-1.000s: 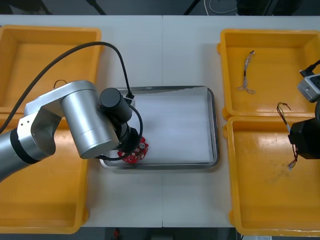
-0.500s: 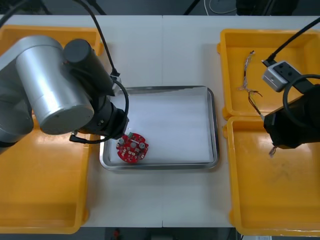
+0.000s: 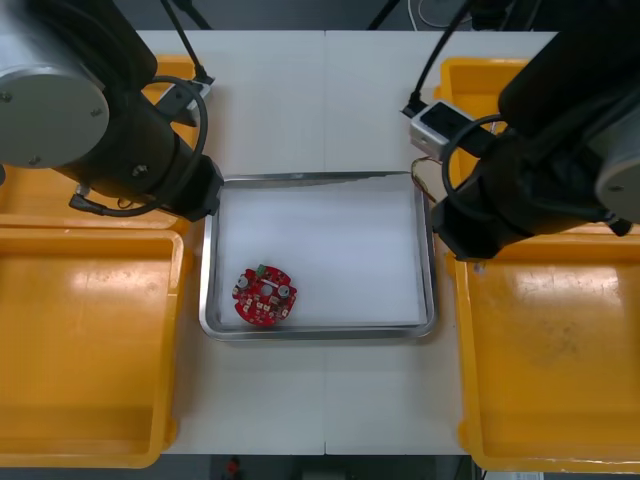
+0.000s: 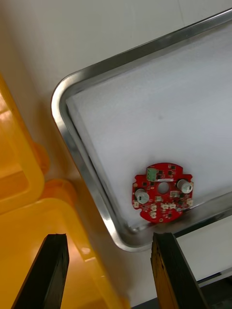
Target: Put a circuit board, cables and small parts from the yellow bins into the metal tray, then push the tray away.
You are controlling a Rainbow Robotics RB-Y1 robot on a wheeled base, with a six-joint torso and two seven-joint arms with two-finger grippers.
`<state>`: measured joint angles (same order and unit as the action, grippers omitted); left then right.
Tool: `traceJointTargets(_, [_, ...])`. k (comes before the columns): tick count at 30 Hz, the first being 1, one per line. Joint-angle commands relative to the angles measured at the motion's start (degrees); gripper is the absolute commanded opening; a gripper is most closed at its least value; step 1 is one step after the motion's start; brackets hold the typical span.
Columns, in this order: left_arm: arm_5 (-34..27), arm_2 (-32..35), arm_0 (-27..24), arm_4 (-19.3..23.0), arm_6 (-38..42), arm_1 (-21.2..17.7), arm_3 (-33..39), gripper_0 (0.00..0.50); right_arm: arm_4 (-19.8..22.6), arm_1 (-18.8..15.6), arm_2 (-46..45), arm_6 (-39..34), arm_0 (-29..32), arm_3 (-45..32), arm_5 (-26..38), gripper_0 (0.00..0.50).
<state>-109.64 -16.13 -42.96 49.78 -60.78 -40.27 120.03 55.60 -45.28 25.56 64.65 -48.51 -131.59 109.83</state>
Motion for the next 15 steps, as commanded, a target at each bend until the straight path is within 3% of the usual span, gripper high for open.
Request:
traceJointTargets(1, [-0.4, 4.3, -3.0, 0.1, -8.7, -2.4, -3.7, 0.5, -5.4, 7.7, 4.2, 9.1, -5.2, 4.0, 0.2, 0.0])
traceJointTargets(7, [-0.4, 7.8, -3.7, -0.3, -15.8, -3.9, -9.7, 0.5, -9.0, 11.4, 7.3, 19.1, -5.4, 7.9, 0.2, 0.0])
traceJointTargets(15, [-0.4, 11.6, -5.1, -3.2, -25.0, -4.4, -17.8, 0.5, -14.7, 11.8, 14.9, 31.9, -5.3, 8.2, 0.2, 0.0])
